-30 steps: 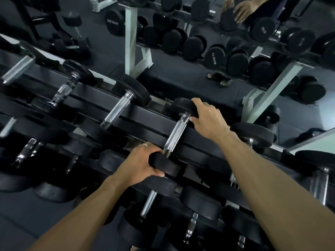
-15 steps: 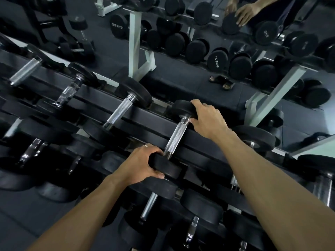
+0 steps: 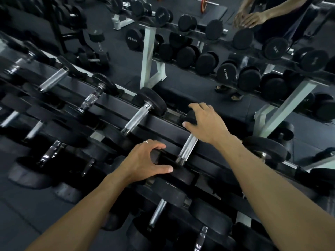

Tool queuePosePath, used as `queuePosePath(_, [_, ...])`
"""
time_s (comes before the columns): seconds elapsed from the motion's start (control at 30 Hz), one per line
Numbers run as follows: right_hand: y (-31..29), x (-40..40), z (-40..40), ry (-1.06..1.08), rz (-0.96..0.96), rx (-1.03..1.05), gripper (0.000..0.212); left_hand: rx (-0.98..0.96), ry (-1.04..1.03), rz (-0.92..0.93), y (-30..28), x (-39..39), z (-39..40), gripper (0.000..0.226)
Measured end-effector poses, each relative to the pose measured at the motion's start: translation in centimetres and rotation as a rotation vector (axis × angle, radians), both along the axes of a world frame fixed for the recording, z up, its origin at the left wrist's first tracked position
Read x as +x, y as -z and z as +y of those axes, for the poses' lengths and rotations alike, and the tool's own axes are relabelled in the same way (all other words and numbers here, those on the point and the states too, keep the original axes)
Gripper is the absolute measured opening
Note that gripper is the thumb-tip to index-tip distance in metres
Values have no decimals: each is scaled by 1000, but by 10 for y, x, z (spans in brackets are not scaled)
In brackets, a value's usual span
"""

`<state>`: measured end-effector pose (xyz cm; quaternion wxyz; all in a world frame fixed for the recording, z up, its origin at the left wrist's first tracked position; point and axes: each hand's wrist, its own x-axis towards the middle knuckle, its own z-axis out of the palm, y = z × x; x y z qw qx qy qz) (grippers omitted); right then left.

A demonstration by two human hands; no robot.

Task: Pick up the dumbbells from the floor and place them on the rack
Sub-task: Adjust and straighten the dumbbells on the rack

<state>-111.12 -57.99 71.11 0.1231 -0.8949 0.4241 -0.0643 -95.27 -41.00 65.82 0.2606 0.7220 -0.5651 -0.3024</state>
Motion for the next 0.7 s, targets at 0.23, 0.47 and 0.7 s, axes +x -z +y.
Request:
queuePosePath(0.23, [13,66,13,8,-14,54,72,-94,-20,-152,4,73,5,57])
queuePosePath(0.47, [22,128,3,97,-33,72,69,-32,86,-137,27,152,-2,76])
queuePosePath(0.7, [31,154,-9,198,-96,103,63,-84,86,-64,43,173,-11,62])
